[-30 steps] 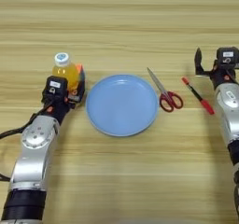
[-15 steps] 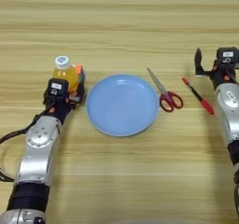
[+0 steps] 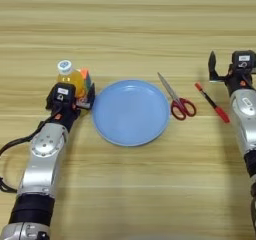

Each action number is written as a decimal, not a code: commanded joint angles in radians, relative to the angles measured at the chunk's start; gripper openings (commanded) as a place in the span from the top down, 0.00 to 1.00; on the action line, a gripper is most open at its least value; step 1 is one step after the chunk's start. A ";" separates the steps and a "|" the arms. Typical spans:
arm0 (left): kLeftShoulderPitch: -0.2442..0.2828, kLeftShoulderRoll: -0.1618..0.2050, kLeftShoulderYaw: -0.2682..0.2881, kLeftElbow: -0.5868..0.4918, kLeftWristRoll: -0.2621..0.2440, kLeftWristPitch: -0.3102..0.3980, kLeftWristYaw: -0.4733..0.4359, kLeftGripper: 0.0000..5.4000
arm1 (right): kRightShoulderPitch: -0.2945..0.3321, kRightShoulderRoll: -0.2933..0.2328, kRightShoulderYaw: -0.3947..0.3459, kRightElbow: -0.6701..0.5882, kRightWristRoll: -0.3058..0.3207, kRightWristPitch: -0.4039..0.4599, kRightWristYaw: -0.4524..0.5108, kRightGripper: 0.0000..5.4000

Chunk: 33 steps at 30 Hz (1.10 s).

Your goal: Move the objects on the table

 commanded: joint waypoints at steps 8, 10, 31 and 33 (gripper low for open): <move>0.000 -0.017 0.013 -0.075 -0.034 0.001 -0.003 0.00 | -0.022 -0.008 0.003 0.007 -0.007 0.008 0.005 0.00; -0.001 -0.027 0.019 -0.096 -0.062 -0.011 -0.015 0.00 | -0.022 -0.008 0.004 0.007 -0.007 0.008 0.005 0.00; -0.083 0.005 0.153 -0.255 -0.228 -0.118 -0.079 0.00 | -0.019 -0.008 0.008 0.008 -0.012 0.007 0.008 0.00; -0.094 0.017 0.170 -0.240 -0.227 -0.118 -0.071 0.00 | -0.019 -0.008 0.008 0.007 -0.012 0.007 0.008 0.00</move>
